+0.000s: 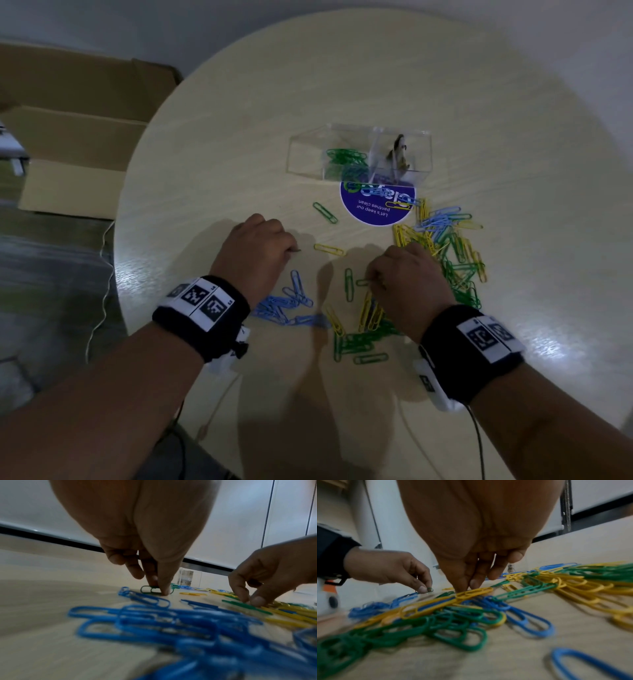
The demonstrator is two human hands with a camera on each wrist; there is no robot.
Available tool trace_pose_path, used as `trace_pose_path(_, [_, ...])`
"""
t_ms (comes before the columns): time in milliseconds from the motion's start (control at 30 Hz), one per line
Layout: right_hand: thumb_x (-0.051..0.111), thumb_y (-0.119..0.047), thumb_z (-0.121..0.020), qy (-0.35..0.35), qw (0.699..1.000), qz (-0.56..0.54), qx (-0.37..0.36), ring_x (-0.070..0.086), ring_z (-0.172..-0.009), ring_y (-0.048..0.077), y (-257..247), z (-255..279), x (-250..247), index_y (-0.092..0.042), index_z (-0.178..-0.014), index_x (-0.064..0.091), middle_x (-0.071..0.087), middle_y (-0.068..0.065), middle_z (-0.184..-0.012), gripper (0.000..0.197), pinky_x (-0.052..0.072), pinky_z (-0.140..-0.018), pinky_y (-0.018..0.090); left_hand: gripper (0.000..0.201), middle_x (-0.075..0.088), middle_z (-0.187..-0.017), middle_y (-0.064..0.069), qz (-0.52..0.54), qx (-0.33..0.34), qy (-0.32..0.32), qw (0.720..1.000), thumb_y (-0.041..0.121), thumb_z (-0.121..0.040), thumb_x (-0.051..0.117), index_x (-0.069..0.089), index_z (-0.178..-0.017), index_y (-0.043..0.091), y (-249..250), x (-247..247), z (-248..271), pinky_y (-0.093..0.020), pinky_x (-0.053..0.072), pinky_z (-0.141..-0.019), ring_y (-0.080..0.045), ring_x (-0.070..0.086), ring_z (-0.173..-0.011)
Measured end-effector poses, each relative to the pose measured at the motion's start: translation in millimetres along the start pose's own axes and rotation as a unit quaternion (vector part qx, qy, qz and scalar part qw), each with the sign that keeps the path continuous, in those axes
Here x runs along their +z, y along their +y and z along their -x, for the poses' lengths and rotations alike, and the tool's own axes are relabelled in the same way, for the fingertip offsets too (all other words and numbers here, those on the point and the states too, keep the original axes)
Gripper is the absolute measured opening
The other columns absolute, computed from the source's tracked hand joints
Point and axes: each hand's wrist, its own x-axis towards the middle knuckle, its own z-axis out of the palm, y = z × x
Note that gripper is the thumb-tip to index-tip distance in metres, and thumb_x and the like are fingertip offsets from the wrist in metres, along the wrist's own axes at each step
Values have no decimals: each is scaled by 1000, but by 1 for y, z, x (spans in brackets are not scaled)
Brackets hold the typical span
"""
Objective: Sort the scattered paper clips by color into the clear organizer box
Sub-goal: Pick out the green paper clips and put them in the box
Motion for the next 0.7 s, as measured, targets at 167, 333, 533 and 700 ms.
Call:
trace_pose_path(167, [51, -26, -76, -51, 998, -22, -31, 55, -82, 31, -1, 4, -6, -23, -78, 64, 63, 2, -77, 14, 48, -74, 41, 4, 65, -101, -3, 37, -6, 1, 999, 14, -82, 66, 65, -86, 16, 12, 3, -36, -42, 48, -76, -30, 53, -95])
trace_pose_path(333, [58, -12, -76, 100, 994, -45, 31, 58, -79, 34, 27, 14, -16, -19, -110, 67, 63, 9, -81, 36, 51, -71, 40, 12, 70, -104, -8, 63, 17, -36, 997, 5, -79, 65, 68, -89, 11, 14, 11, -58, -43, 51, -77, -33, 57, -94])
trace_pose_path(533, [55, -16, -74, 60, 994, 36, 78, 55, -78, 40, 63, 25, -13, -18, -120, 62, 59, 13, -86, 47, 50, -69, 44, 17, 64, -90, -9, 25, -17, -45, 999, 9, -83, 64, 65, -99, 14, 17, 3, -50, -42, 49, -69, -33, 57, -86])
trace_pose_path(700, [63, -6, -77, 98, 984, -85, 122, 57, -84, 39, 73, 29, -18, -12, -119, 64, 66, 15, -91, 43, 46, -78, 40, 23, 63, -95, -11, 44, -35, -69, 996, 8, -85, 60, 71, -104, 15, 31, -4, -49, -41, 48, -76, -35, 58, -92])
